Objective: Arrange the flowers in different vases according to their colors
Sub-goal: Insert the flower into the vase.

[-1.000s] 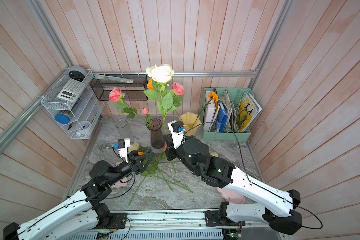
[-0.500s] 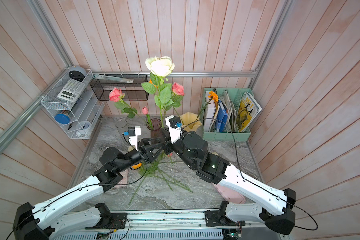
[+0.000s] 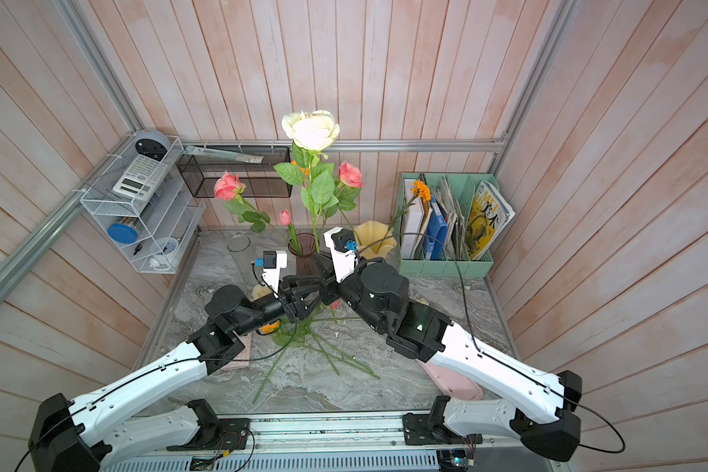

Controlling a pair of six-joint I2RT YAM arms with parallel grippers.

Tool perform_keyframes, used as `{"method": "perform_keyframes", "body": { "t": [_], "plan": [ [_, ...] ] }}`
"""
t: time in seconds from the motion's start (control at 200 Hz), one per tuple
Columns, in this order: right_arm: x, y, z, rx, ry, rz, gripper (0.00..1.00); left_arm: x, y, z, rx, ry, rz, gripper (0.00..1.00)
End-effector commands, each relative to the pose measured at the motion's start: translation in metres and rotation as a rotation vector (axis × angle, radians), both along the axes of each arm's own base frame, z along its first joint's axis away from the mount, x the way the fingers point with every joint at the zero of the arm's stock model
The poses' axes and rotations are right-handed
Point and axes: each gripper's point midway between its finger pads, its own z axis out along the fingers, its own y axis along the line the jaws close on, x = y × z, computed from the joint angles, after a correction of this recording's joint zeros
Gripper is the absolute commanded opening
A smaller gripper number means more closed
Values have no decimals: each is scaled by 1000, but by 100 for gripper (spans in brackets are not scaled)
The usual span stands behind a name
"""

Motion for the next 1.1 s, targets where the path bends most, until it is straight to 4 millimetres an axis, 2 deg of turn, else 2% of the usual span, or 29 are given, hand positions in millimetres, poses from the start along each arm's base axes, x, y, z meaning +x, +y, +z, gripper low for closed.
{"method": "perform_keyframes", "body": {
  "t": [0.0,0.08,0.15,0.245,0.325,0.465,0.645,0.685,0.75,0.805,0.845,0.935,1.095],
  "plan": [
    [0,2,-1,17,7,12,0,5,0,10,3,-25,13,50],
    [-1,2,-1,21,12,19,0,8,0,10,5,-18,15,49],
    [-1,3,-3,22,15,20,0,9,-1,10,9,-19,10,44],
    [-1,4,-4,19,18,24,0,11,0,10,13,-21,17,31],
    [-1,4,-5,14,21,23,0,11,0,10,16,-23,13,16],
    [0,5,-10,-2,30,24,0,9,1,14,25,-43,5,1],
    [0,5,-17,-19,35,22,0,12,9,13,43,-60,44,0],
    [0,4,-18,-23,37,21,4,14,12,14,50,-68,61,0],
    [0,2,-19,-29,37,20,18,17,19,13,71,-77,92,0],
    [1,0,-22,-42,48,19,42,20,27,15,86,-90,125,0],
    [2,-3,-24,-47,63,18,51,21,33,16,99,-101,149,0],
    [5,-10,-30,-51,90,7,62,25,48,17,149,-131,222,0],
    [5,-18,-41,-56,107,-1,68,29,67,22,249,-196,332,0]
  ]
}}
